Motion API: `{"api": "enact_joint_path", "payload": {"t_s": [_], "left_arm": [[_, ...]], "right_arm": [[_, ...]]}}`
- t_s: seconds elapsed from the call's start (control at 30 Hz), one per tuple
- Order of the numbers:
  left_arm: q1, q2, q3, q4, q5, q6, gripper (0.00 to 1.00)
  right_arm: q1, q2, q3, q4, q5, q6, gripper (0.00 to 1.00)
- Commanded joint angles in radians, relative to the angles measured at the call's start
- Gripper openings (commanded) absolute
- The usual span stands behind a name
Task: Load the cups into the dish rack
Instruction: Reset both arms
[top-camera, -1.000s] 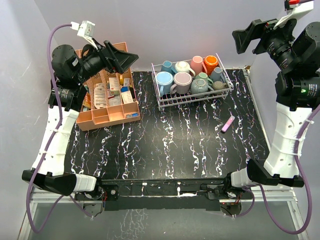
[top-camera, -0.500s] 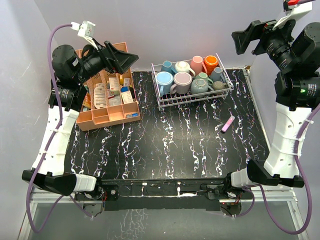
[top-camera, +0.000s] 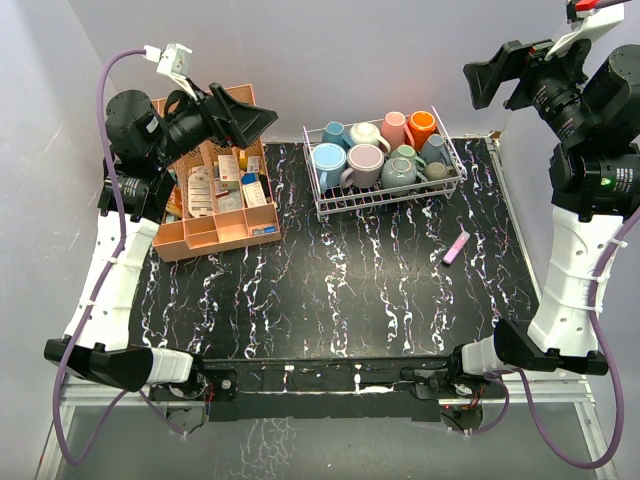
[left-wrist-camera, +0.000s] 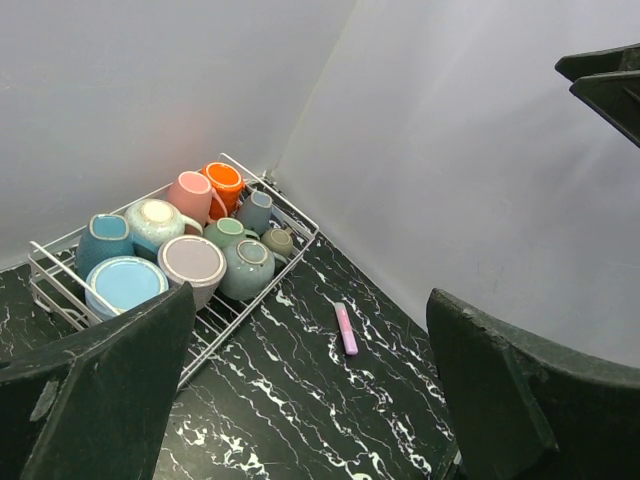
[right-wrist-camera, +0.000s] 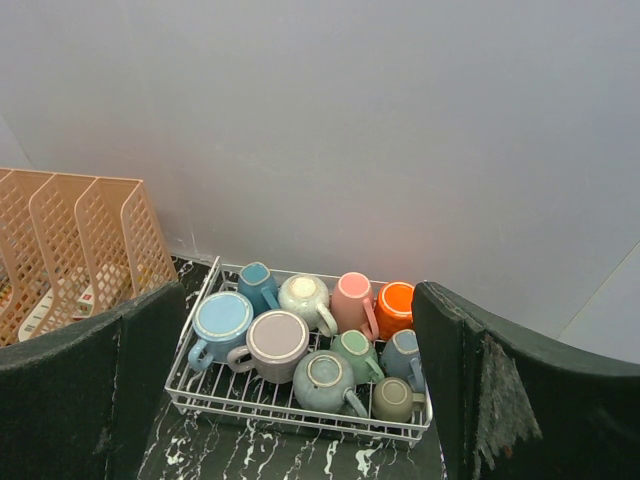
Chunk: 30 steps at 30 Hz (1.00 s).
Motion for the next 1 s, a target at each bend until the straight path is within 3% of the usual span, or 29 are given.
{"api": "enact_joint_path", "payload": {"t_s": [0.0,0.97], "left_arm": [[0.0,-0.035,-0.001,0.025,0.02,0.004,0.97],[0.002,-0.054,-0.037,0.044,0.021,-0.009,0.97]], "right_arm": [[-0.006,-0.02,0.007,0.029,0.004,-0.011,1.0],[-0.01,-0.031,-0.017,0.029,-0.019,-0.036,1.0]]}}
